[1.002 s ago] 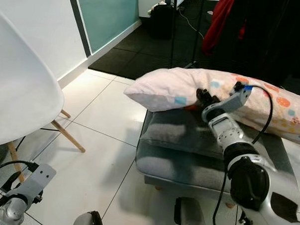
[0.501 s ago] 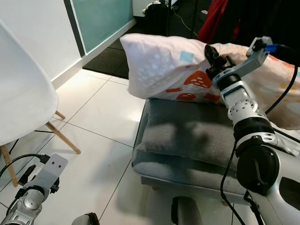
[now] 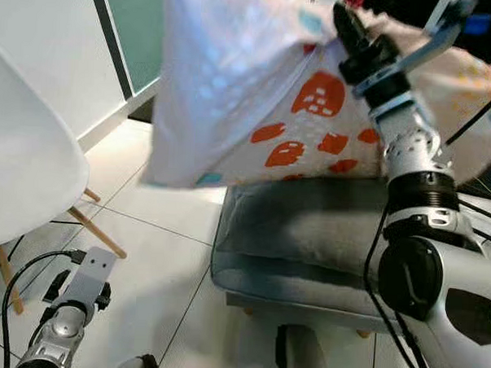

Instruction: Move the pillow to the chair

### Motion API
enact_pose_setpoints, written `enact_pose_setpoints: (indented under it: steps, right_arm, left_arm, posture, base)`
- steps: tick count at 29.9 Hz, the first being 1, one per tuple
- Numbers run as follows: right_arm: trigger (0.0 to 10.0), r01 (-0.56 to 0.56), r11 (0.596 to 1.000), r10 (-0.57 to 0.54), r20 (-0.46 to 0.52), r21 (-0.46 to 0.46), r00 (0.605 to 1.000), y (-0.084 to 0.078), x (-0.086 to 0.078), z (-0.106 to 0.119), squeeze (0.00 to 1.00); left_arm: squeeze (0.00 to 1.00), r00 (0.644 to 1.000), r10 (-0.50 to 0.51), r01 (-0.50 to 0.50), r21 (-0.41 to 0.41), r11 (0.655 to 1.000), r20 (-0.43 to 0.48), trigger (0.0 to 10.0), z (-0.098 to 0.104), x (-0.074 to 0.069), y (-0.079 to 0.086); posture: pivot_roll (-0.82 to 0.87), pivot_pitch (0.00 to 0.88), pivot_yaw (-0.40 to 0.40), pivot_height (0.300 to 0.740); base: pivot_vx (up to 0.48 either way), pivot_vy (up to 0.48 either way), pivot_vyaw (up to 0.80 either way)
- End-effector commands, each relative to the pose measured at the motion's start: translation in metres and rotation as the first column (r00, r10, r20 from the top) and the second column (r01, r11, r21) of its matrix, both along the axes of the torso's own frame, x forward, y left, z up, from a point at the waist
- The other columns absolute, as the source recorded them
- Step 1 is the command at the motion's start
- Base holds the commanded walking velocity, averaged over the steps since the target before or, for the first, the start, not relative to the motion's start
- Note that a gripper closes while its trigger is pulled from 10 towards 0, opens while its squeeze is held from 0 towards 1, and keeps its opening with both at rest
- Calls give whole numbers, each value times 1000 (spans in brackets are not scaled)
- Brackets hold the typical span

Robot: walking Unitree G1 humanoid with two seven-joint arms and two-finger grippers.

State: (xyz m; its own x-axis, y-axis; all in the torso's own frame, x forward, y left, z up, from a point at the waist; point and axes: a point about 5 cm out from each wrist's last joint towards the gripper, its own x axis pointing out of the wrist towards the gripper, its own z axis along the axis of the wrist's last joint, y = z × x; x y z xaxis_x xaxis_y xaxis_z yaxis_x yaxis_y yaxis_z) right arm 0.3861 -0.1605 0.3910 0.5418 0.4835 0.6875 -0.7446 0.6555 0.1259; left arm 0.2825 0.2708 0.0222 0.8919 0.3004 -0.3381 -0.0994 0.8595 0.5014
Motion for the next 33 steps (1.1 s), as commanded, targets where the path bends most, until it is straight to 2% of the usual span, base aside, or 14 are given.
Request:
enact_pose_setpoints:
  steps: [1,4,9,11,17,20,24,28,30,33]
  right_arm:
    - [0,-33,999,33,126,0,992,7,-14,30,0]
    - [0,-32,999,33,134,-8,990,8,-16,33,0]
    - [0,-21,996,33,154,-82,987,17,-24,37,0]
    - [0,-3,993,22,165,-116,986,18,-28,41,0]
    - [0,23,988,1,153,-151,988,15,-29,40,0]
    - [0,45,982,-25,109,-184,994,16,-24,30,0]
    - [0,83,972,-86,-5,-222,996,21,-12,-2,0]
    - [0,108,962,-122,-41,-250,992,22,-8,-14,0]
    - [0,155,932,-194,-92,-327,977,21,0,-35,0]
    - [0,179,915,-232,-110,-361,966,19,3,-43,0]
  left_arm:
    - [0,999,26,-26,-10,1000,-19,10000,-4,-4,3]
    - [0,999,31,-31,-14,999,-17,10000,-4,-3,3]
    - [0,999,44,-45,-26,999,-10,10000,-3,-3,3]
    - [0,999,49,-49,-32,998,-11,10000,-4,-2,3]
    - [0,999,51,-52,-37,998,-11,10000,-4,-2,2]
    - [0,998,56,-56,-40,998,-9,10000,-3,-1,3]
    - [0,997,81,-82,-44,996,-14,10000,-2,-3,10]
    - [0,996,89,-90,-47,995,-21,10000,-3,-5,13]
    - [0,995,101,-102,-47,994,-24,10000,-4,-8,16]
    - [0,994,107,-108,-49,993,-23,10000,-4,-8,17]
  posture:
    - [-163,102,-1,585]
    - [-166,100,-4,590]
    - [-172,99,-7,605]
    - [-179,96,-8,615]
    - [-181,92,-11,630]
    - [-179,88,-11,640]
    - [-165,88,-6,665]
    - [-163,85,-5,680]
    - [-156,74,-4,695]
    - [-158,78,-4,705]
  base:
    - [0,0,0]
    - [0,0,0]
    - [0,0,0]
    - [0,0,0]
    - [0,0,0]
    - [0,0,0]
    - [0,0,0]
    - [0,0,0]
    - [0,0,0]
    - [0,0,0]
